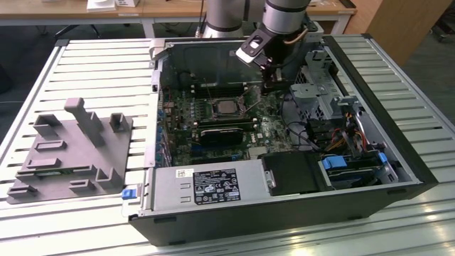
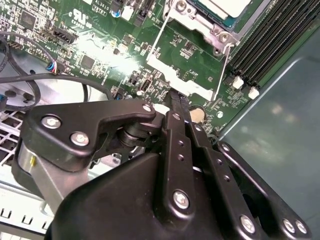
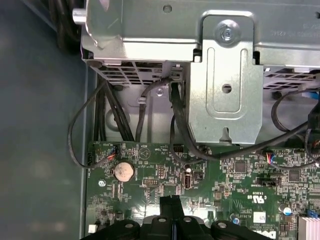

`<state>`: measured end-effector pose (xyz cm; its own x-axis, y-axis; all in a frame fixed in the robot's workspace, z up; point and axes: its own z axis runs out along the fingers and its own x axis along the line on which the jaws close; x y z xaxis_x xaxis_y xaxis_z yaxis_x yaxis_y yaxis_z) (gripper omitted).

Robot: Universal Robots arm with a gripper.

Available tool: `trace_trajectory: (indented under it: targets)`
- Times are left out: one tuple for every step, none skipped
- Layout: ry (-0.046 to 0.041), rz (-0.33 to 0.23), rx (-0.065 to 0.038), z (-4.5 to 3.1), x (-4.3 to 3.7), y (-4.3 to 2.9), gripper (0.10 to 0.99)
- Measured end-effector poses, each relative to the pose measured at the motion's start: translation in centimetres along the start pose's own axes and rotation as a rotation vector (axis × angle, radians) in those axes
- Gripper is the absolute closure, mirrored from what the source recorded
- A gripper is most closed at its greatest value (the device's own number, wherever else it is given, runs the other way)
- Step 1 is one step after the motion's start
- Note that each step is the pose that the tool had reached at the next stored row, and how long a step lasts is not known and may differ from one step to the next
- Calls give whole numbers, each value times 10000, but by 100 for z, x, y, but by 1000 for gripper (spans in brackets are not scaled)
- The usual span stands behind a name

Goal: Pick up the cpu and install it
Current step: 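Close the cpu cover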

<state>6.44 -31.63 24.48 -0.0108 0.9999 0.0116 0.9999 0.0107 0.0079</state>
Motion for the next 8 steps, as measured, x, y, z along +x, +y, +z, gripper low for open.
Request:
trace_trajectory:
  targets:
    - [1,-1,10,-2,0,-9,980]
    - [3,0,18,-3,0,-17,980]
    - [5,0,24,-3,0,-25,980]
    - [5,0,29,-3,1,-36,980]
    - [5,0,33,-4,1,-47,980]
    - [4,0,34,-4,1,-59,980]
    - [5,0,35,-4,1,-72,980]
    - [5,1,36,-4,1,-87,980]
